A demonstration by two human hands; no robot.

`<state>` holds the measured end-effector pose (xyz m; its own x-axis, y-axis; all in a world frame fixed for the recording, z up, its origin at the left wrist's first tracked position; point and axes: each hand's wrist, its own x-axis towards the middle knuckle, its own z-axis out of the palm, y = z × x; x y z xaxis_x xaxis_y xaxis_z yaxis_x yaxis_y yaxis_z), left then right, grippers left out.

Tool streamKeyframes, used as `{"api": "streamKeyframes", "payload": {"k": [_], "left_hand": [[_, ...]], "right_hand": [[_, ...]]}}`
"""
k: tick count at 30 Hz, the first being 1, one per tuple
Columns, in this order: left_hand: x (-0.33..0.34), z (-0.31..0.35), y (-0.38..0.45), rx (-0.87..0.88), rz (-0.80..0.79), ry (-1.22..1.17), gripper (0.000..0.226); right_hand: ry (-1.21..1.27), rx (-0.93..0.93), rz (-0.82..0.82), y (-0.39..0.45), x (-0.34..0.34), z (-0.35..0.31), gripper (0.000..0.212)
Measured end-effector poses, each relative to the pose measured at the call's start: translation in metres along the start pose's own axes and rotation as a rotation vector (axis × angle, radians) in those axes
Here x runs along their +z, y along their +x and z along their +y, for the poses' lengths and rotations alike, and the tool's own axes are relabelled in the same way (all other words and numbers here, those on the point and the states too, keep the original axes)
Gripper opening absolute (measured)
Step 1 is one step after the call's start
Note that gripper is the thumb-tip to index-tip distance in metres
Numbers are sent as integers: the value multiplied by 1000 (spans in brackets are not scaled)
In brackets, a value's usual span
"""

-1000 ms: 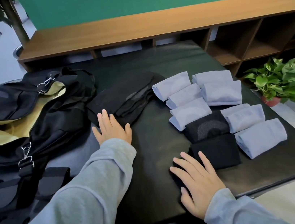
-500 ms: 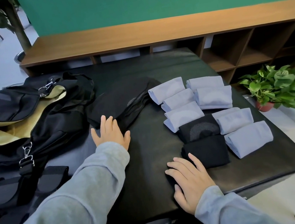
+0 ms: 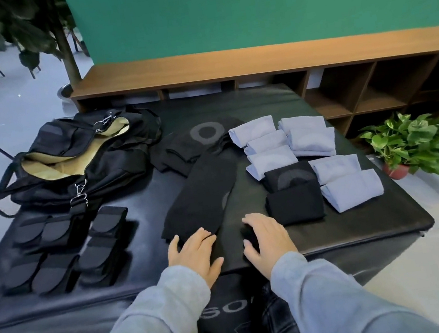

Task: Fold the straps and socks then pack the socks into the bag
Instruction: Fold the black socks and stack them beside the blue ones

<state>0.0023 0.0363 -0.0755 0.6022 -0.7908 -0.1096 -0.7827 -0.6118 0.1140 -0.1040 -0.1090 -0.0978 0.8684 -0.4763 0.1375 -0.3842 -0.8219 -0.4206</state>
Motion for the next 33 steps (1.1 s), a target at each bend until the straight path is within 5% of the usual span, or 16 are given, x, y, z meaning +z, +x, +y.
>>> {"api": "streamKeyframes", "payload": {"k": [5,8,12,19,33], "left_hand": [[20,14,-16,120,171,-214,50],[36,14,-19,212,367,-433,36],[46,20,-16,63,604,-536,55],[54,5,-15,-286,512,-318,56],[63,-5,-28,-47,751,-395,41]], "right_hand": [[38,-52,46,-15,22,-21,53],[3,-7,172,-23,34,-26,35],[-37,57,275,-23,46,-32,28],[-40,33,350,-22,50,-31,28],[220,14,209,-34,42,-29,35]]}}
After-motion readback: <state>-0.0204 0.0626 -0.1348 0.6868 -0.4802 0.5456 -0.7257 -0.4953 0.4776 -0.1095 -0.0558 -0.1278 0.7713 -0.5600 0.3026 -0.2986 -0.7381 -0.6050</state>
